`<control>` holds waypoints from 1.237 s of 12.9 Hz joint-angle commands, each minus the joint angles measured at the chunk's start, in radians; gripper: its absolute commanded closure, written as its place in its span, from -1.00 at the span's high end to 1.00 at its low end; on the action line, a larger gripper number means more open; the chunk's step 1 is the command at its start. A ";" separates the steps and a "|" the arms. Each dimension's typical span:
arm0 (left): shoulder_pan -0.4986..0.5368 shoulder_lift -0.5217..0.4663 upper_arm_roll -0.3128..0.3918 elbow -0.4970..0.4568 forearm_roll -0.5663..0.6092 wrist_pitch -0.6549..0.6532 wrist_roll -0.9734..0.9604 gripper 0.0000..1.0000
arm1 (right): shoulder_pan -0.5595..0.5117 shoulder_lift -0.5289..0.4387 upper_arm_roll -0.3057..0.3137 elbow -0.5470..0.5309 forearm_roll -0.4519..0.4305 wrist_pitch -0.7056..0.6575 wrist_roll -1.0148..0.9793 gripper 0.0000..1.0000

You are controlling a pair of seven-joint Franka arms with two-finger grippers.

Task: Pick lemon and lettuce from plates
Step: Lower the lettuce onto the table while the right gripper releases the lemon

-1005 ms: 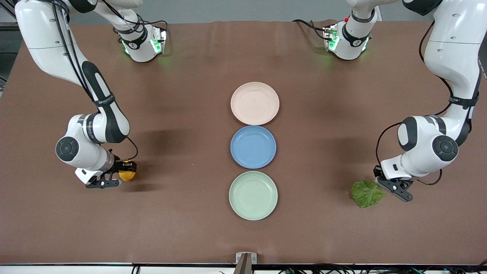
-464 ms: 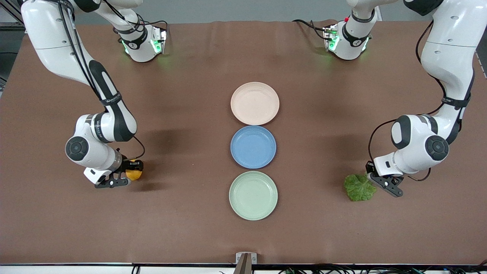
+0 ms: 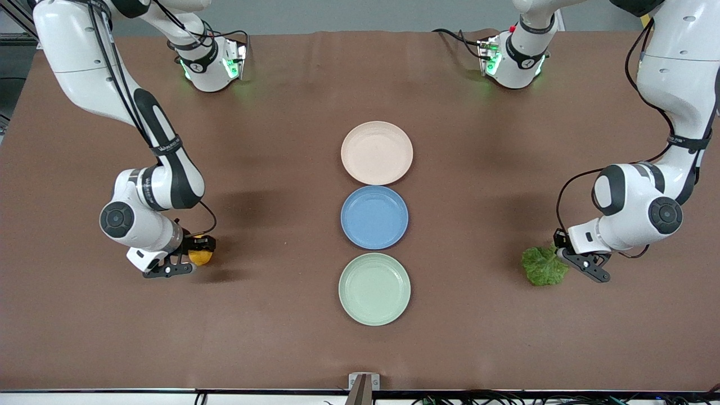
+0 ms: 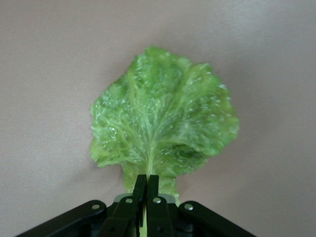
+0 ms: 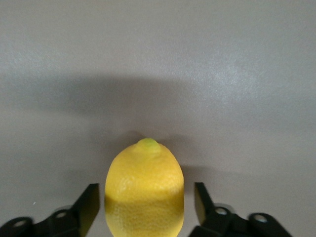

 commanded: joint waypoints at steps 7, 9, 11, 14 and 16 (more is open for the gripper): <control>0.009 -0.042 -0.050 0.045 -0.020 -0.128 -0.101 1.00 | -0.015 -0.159 -0.011 0.120 0.005 -0.338 0.037 1.00; 0.010 -0.060 -0.070 0.107 -0.020 -0.215 -0.158 1.00 | -0.022 -0.214 -0.011 0.170 0.002 -0.485 0.058 1.00; 0.005 -0.129 -0.082 0.111 -0.020 -0.237 -0.254 1.00 | -0.025 -0.236 -0.011 0.265 -0.010 -0.652 0.068 1.00; -0.001 -0.230 -0.090 0.113 -0.020 -0.331 -0.413 1.00 | -0.062 -0.238 -0.013 0.409 -0.010 -0.830 0.068 1.00; 0.008 -0.307 -0.099 0.113 -0.021 -0.424 -0.499 1.00 | -0.083 -0.232 -0.011 0.451 -0.003 -0.852 0.063 1.00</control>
